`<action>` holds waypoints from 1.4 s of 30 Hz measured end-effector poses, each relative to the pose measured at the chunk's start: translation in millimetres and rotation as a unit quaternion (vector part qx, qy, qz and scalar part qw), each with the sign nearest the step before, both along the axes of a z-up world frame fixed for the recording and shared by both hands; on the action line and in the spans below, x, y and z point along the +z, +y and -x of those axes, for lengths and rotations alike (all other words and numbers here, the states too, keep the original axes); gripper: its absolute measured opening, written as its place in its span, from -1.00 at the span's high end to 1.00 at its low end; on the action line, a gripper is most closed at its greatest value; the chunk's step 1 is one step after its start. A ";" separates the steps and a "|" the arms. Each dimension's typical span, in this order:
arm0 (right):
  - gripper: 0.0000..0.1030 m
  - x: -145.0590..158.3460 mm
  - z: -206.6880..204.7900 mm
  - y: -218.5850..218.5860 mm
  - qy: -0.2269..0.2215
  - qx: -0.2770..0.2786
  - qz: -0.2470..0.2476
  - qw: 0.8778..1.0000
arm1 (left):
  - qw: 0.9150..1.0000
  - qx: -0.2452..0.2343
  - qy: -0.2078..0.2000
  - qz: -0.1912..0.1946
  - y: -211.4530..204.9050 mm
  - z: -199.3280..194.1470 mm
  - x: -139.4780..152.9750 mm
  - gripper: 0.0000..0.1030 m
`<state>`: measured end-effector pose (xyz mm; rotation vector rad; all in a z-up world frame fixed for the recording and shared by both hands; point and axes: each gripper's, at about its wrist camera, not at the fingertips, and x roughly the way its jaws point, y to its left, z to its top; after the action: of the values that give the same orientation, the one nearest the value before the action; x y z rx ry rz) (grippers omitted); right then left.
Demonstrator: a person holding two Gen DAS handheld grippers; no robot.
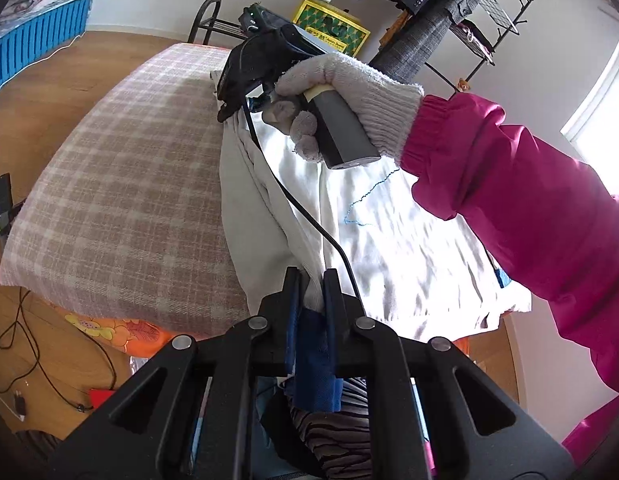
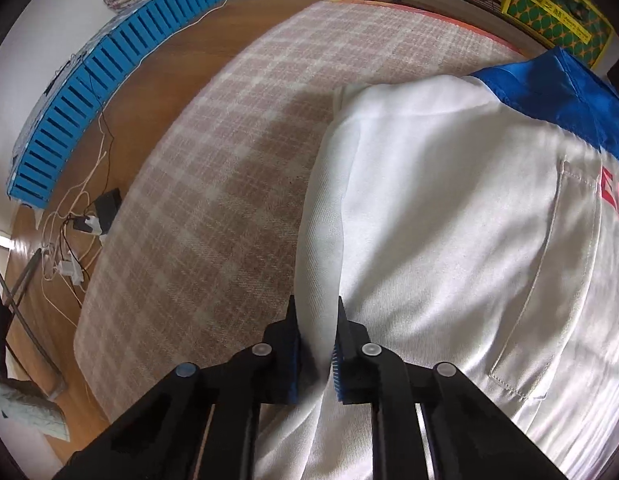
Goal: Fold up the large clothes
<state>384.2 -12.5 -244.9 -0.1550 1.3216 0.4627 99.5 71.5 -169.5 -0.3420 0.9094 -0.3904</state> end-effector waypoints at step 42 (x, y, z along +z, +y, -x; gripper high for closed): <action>0.36 68.6 67.0 -335.2 -0.080 -0.182 -0.230 0.953 | 0.987 -0.153 -0.030 -0.042 -137.2 47.2 19.9 0.63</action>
<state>317.2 -347.7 -176.3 0.4273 1.0224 0.4201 52.3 -65.7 -149.6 -0.1106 0.9191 -0.6389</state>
